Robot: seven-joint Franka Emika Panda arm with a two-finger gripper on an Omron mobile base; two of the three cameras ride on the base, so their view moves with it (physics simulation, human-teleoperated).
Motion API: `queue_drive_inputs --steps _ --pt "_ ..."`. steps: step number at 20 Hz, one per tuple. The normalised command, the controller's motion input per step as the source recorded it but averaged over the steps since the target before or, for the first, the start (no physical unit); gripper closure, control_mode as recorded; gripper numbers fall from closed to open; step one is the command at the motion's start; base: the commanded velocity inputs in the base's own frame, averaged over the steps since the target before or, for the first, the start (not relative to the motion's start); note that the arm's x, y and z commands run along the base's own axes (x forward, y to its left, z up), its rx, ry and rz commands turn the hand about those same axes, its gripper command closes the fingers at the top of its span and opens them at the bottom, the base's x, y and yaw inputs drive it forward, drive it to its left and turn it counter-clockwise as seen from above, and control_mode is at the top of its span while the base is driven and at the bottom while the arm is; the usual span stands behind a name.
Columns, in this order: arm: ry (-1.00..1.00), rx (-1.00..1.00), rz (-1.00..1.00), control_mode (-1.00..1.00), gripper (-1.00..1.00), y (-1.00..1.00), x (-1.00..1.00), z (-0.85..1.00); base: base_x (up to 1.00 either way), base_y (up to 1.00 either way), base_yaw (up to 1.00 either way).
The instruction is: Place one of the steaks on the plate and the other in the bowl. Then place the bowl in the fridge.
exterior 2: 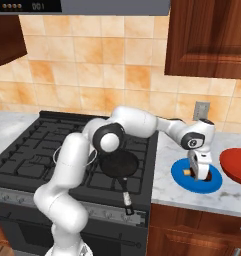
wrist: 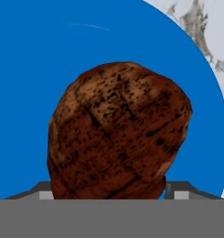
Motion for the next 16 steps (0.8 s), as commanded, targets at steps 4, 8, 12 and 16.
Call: queue_drive_inputs --steps 4,8,12,16 --pt "-0.01 0.00 0.00 -1.00 -1.00 0.00 0.13 -0.12 0.00 0.00 0.00" --pt "0.00 0.00 -0.03 -1.00 -1.00 0.01 0.00 -0.01 0.00 0.00 0.00" --pt "0.00 -0.03 -0.03 -1.00 -1.00 0.27 0.00 0.03 0.00 0.00 0.00" --pt "0.01 -0.07 -0.09 -1.00 -1.00 0.45 -0.02 0.09 0.00 0.00 0.00"
